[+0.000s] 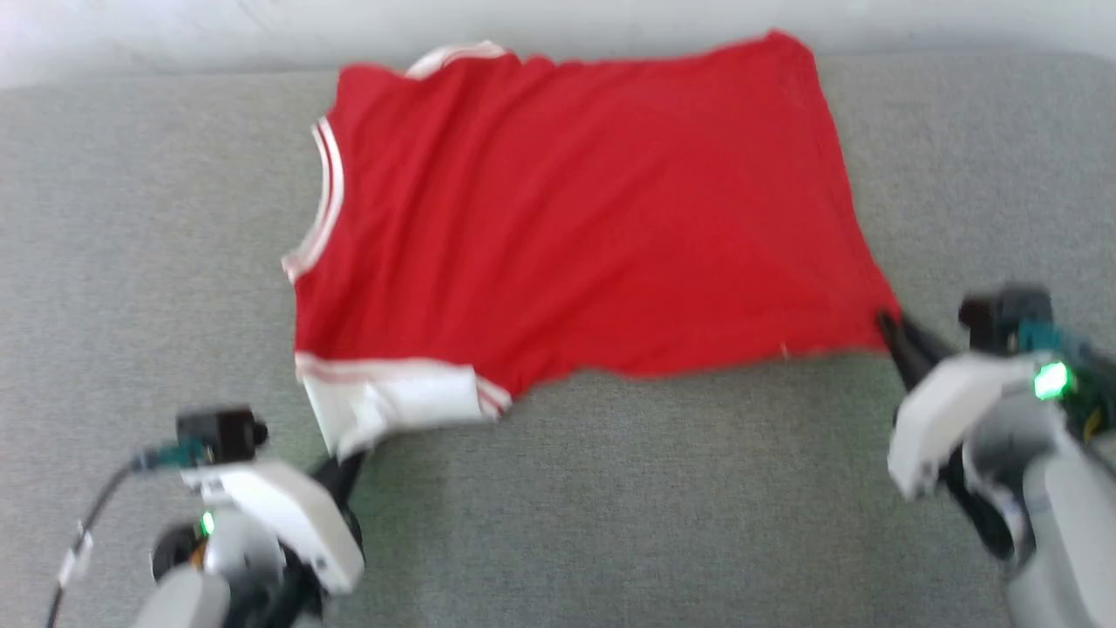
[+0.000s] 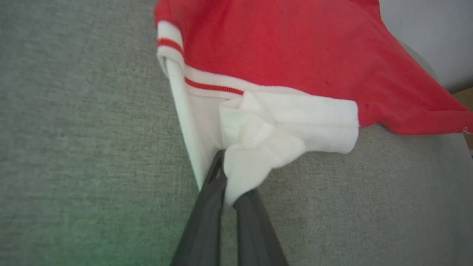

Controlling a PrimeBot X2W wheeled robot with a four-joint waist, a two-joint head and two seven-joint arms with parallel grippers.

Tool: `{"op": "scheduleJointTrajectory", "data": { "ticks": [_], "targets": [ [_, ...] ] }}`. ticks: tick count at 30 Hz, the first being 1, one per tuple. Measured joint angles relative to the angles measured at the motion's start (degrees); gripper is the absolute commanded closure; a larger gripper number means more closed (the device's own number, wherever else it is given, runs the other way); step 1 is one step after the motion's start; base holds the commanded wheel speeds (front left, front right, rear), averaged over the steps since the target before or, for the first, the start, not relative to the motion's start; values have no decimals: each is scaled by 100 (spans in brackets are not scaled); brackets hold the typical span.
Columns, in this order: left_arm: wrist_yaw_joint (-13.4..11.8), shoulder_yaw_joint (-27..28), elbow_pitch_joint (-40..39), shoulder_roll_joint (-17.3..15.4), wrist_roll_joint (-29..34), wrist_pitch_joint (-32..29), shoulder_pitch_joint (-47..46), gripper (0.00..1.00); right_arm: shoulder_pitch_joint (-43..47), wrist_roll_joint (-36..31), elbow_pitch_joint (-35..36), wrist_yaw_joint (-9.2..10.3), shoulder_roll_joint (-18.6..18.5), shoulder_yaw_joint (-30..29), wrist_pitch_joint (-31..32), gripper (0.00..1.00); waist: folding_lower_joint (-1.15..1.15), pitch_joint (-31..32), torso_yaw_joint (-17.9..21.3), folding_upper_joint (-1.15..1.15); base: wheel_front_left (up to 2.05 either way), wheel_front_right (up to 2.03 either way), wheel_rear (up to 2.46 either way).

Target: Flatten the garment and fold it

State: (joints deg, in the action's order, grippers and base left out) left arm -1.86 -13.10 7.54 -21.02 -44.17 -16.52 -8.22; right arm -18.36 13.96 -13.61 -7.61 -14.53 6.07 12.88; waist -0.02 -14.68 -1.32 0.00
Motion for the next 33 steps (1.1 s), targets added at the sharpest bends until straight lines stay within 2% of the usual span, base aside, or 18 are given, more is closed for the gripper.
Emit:
{"op": "scheduleJointTrajectory", "data": {
  "ticks": [5,9,10,17,20,23,29,33],
  "targets": [
    [-199,-11,-458,20,-141,-97,751,100,994,-142,668,0,71,-285,578,100,1,191,-70,0,0,0,0],
    [-492,160,-662,62,-180,32,1240,100,1703,-191,1124,0,294,-689,1105,100,1,297,-68,0,0,0,0],
    [-597,210,-727,77,-182,102,1475,100,1965,-192,1327,0,457,-901,1291,100,1,326,-31,0,0,0,0],
    [-675,229,-888,283,-298,344,1931,100,2460,-238,1523,0,730,-1098,1464,100,1,358,76,0,0,0,0],
    [-583,188,-909,294,-180,672,2028,100,2575,-244,1523,0,831,-1123,1176,100,2,379,108,0,0,0,0],
    [-474,111,-901,349,171,1247,2041,100,2581,-263,1451,0,910,-1113,577,100,2,413,119,0,0,0,0],
    [-501,-88,-723,450,1178,2457,1589,100,2538,-401,1169,0,987,-938,-603,100,2,485,131,0,0,0,0],
    [-533,-151,-555,535,1573,2909,1145,100,2299,-498,976,0,1029,-926,-1033,100,2,501,162,0,0,0,0]
  ]
}}
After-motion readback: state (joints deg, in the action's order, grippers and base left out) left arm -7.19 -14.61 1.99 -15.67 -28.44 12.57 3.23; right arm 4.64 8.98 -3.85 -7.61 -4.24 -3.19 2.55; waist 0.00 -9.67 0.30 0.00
